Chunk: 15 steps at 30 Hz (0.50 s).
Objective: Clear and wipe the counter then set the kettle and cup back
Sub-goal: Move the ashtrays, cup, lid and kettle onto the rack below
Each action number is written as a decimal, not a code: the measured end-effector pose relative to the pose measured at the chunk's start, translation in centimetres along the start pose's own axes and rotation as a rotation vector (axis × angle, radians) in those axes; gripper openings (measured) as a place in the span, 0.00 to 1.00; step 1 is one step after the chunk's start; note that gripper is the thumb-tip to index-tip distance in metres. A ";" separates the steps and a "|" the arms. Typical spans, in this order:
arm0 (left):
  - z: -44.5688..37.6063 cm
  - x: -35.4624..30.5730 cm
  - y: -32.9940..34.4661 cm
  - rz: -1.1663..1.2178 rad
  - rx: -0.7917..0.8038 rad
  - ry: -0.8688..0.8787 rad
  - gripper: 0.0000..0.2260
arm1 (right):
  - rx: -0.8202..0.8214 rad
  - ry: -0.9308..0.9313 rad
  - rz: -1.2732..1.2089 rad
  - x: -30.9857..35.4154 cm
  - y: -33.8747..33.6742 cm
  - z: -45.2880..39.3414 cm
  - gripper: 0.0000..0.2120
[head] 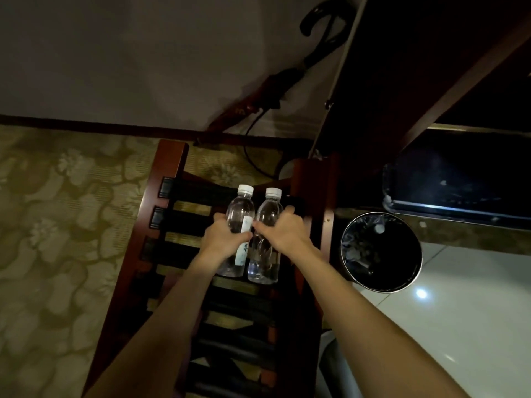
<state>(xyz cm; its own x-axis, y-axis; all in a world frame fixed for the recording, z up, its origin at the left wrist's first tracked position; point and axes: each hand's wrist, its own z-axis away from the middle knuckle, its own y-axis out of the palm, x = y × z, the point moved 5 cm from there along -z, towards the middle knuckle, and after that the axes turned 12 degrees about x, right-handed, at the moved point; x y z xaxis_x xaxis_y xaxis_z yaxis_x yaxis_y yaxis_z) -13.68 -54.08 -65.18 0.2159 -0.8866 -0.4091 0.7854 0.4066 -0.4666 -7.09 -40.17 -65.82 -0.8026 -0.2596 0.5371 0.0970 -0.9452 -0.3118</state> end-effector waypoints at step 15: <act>6.2 -3.9 -3.5 -0.178 0.030 0.052 0.27 | 0.024 -0.217 0.284 3.0 -4.4 9.4 0.27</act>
<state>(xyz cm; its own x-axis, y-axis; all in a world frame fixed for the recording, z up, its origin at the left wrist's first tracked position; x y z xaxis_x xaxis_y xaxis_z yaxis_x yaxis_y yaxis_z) -13.71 -53.38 -57.11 0.0420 -0.9310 -0.3627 0.8259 0.2366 -0.5117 -4.39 -38.68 -55.48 -0.5985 -0.5460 0.5862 0.3141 -0.8331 -0.4553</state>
